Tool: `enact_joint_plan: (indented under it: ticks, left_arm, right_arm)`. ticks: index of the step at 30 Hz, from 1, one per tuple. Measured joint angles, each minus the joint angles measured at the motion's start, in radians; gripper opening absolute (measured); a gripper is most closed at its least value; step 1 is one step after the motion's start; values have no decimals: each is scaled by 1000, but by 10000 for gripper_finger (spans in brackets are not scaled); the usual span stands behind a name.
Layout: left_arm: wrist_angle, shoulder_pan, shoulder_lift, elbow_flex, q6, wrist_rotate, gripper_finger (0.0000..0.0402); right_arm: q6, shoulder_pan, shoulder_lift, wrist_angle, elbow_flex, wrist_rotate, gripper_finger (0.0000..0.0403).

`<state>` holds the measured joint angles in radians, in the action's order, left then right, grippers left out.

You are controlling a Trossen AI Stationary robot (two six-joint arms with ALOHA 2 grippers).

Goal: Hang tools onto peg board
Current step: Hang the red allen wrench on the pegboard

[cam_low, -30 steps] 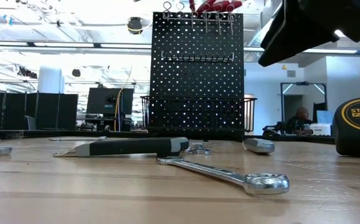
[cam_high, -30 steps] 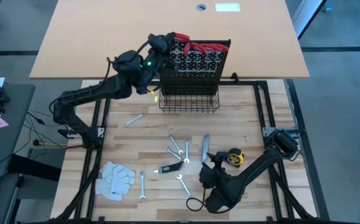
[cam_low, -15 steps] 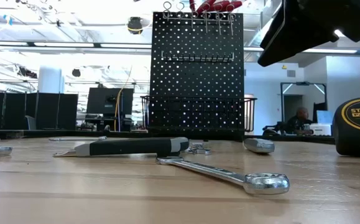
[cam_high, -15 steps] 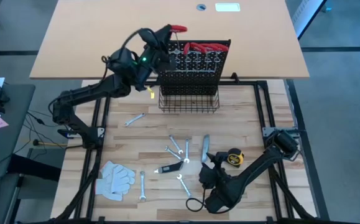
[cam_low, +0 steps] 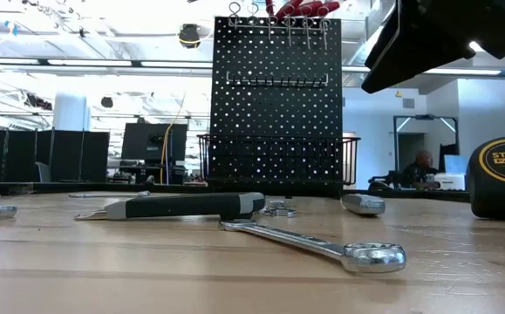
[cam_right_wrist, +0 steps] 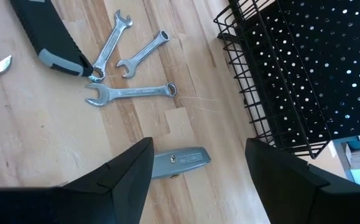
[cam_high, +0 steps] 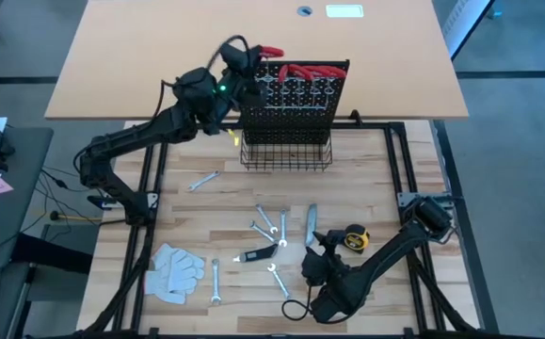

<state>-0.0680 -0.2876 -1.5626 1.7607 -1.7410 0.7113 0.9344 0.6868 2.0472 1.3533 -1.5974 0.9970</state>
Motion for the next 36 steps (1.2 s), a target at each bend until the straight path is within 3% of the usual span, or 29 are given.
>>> enact_joint_plan:
  ticks: [7, 18, 29, 36]
  left_arm:
    - [154, -1, -1, 0, 82, 1, 84]
    - [221, -1, -1, 0, 135, 1, 90]
    - [235, 4, -1, 0, 126, 26, 193]
    - [235, 19, -1, 0, 98, 107, 216]
  right_arm:
    - [0, 0, 0, 0, 0, 0, 265]
    - [-3, 0, 0, 3, 0, 0, 265]
    - [-8, 0, 0, 4, 0, -1, 265]
    - [-8, 1, 0, 4, 0, 0, 265]
